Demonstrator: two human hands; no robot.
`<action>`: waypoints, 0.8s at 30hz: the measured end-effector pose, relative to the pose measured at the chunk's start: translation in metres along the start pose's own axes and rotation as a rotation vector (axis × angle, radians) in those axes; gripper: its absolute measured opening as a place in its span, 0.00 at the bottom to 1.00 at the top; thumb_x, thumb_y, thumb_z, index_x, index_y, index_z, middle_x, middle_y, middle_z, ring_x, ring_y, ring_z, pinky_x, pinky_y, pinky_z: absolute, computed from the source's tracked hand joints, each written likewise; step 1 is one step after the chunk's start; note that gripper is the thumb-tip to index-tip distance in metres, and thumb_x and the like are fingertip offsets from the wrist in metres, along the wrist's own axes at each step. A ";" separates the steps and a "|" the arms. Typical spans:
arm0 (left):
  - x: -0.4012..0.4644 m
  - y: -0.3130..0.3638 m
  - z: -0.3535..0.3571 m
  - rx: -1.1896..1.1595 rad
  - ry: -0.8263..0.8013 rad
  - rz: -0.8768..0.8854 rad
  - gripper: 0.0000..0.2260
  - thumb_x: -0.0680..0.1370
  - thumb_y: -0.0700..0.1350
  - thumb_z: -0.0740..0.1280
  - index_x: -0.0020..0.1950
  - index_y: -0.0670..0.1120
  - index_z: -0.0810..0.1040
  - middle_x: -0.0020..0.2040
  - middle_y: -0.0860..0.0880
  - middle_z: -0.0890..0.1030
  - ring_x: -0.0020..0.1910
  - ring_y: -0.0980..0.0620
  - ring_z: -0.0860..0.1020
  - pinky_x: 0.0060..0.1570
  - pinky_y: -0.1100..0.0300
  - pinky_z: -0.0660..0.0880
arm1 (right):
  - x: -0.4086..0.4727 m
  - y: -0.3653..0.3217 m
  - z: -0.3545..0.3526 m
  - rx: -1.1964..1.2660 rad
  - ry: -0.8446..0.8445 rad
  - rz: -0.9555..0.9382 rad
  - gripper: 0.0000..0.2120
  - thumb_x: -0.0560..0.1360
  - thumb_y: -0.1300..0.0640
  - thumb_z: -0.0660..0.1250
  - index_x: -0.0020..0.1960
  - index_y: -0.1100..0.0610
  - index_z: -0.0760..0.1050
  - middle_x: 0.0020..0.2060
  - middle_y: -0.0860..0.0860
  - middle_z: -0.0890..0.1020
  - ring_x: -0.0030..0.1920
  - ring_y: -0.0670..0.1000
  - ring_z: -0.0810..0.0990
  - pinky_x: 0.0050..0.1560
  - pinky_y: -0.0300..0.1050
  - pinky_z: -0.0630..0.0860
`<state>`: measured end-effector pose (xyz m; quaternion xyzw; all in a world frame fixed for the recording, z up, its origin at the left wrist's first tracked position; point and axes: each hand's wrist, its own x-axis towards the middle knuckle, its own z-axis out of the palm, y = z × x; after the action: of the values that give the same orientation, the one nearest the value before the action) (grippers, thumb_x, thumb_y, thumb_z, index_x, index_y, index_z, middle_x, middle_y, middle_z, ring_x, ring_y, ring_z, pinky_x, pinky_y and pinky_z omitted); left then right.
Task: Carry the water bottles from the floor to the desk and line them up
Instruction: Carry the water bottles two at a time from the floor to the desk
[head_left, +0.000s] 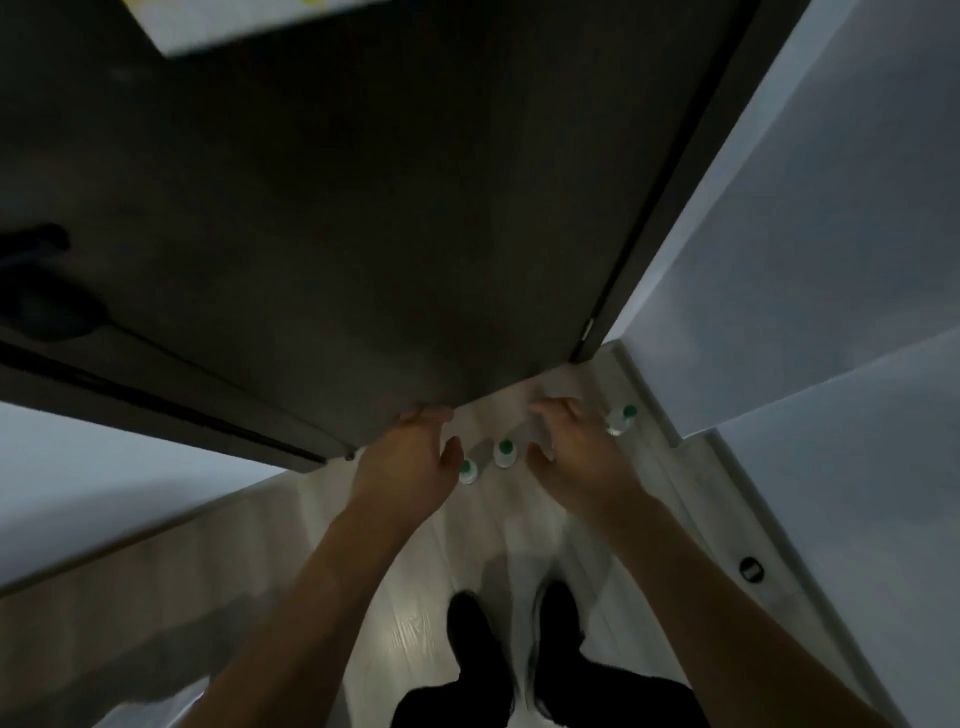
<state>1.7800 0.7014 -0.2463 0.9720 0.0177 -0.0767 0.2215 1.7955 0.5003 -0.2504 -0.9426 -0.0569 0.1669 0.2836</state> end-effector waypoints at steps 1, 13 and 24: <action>0.016 -0.014 0.023 0.010 -0.016 0.013 0.19 0.78 0.50 0.65 0.68 0.48 0.74 0.61 0.46 0.79 0.57 0.46 0.78 0.54 0.57 0.73 | 0.020 0.012 0.019 -0.032 -0.032 0.020 0.21 0.76 0.53 0.63 0.68 0.53 0.67 0.64 0.52 0.71 0.56 0.55 0.76 0.58 0.54 0.74; 0.136 -0.194 0.435 0.218 -0.293 -0.283 0.34 0.78 0.62 0.61 0.77 0.51 0.50 0.61 0.45 0.76 0.55 0.45 0.78 0.48 0.52 0.75 | 0.235 0.248 0.354 -0.305 -0.320 0.089 0.32 0.76 0.48 0.65 0.76 0.50 0.55 0.67 0.57 0.68 0.64 0.62 0.72 0.61 0.54 0.70; 0.148 -0.258 0.534 0.084 -0.145 -0.211 0.20 0.80 0.55 0.61 0.68 0.48 0.62 0.40 0.50 0.77 0.35 0.49 0.77 0.34 0.58 0.71 | 0.259 0.309 0.457 -0.237 -0.105 0.038 0.19 0.78 0.51 0.62 0.66 0.57 0.65 0.52 0.60 0.80 0.51 0.61 0.79 0.45 0.49 0.73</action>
<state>1.8334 0.7024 -0.8550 0.9650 0.1009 -0.1702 0.1721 1.8834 0.5313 -0.8523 -0.9604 -0.0733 0.2134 0.1637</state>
